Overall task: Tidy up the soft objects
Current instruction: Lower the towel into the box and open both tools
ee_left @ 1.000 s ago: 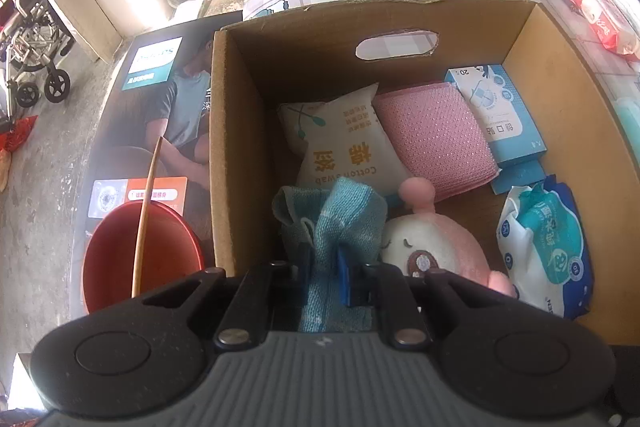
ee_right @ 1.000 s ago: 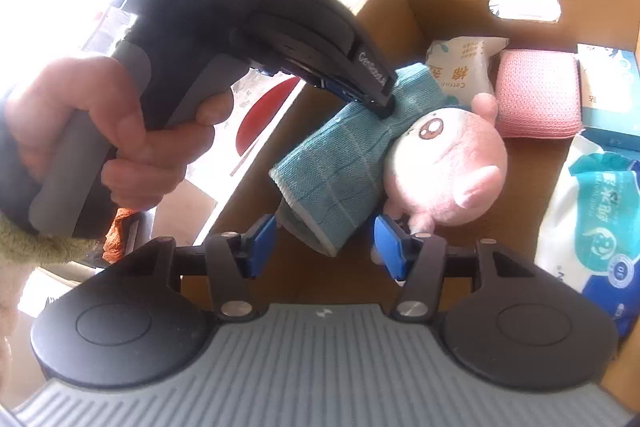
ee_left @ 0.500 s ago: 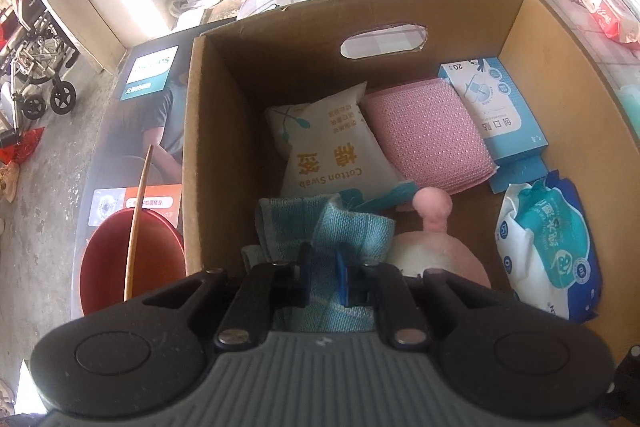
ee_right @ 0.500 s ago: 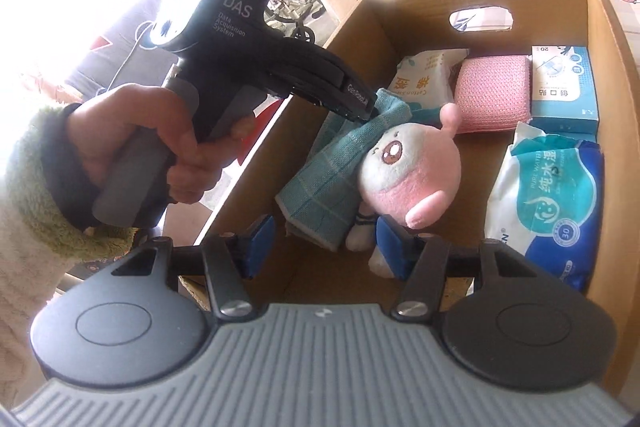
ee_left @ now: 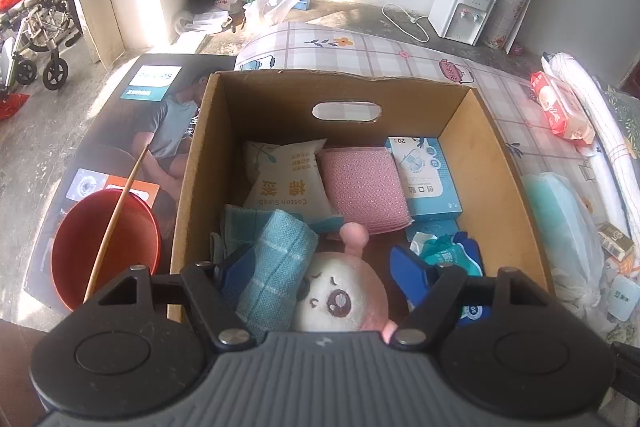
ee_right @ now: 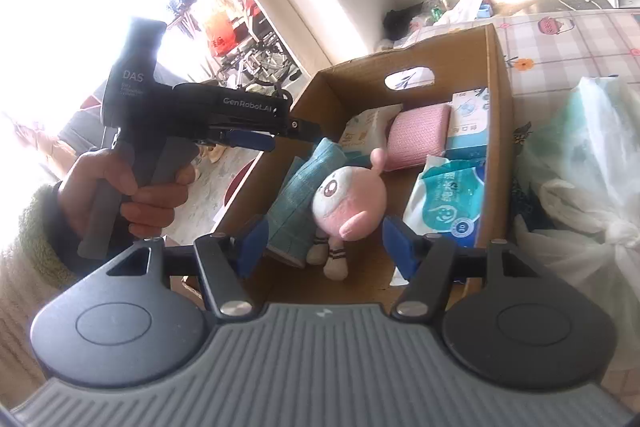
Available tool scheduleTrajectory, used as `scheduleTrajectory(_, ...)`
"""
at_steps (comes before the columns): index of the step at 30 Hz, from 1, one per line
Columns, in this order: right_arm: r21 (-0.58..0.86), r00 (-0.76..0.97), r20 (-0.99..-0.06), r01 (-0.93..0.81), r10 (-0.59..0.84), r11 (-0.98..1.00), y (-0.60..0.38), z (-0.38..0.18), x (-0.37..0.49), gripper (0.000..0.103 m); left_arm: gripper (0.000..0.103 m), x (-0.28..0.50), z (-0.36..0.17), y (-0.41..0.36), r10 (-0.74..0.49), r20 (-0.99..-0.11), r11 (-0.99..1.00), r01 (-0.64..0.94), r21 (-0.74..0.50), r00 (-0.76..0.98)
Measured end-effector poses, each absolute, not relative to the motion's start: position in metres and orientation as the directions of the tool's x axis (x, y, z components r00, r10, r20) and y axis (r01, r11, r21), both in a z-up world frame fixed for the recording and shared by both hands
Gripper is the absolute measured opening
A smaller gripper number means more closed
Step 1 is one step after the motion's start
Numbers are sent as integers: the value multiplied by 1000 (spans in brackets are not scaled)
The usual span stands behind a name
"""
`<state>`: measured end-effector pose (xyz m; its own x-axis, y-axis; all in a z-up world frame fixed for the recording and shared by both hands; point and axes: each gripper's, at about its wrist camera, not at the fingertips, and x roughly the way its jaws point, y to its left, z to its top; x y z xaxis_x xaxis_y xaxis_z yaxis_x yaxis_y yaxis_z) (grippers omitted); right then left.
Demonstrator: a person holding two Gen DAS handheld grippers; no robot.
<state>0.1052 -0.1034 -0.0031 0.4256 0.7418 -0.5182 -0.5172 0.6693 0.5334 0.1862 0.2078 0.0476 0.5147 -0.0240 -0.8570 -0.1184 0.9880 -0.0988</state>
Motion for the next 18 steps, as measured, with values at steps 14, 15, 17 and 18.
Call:
scheduleTrajectory(14, 506, 388, -628, -456, 675, 732, -63, 0, 209, 57, 39, 182, 6, 217, 29, -892, 990, -134, -36, 451)
scheduleTrajectory(15, 509, 365, -643, -452, 673, 732, -54, -3, 221, 54, 37, 181, 4, 217, 33, -894, 991, -128, -28, 447)
scheduleTrajectory(17, 510, 315, -684, -440, 659, 739, -31, -15, 242, 50, 29, 181, 0, 217, 50, -894, 993, -115, -1, 446)
scheduleTrajectory(18, 512, 282, -709, -424, 647, 747, -20, -23, 251, 48, 27, 181, -2, 217, 64, -893, 994, -112, 16, 446)
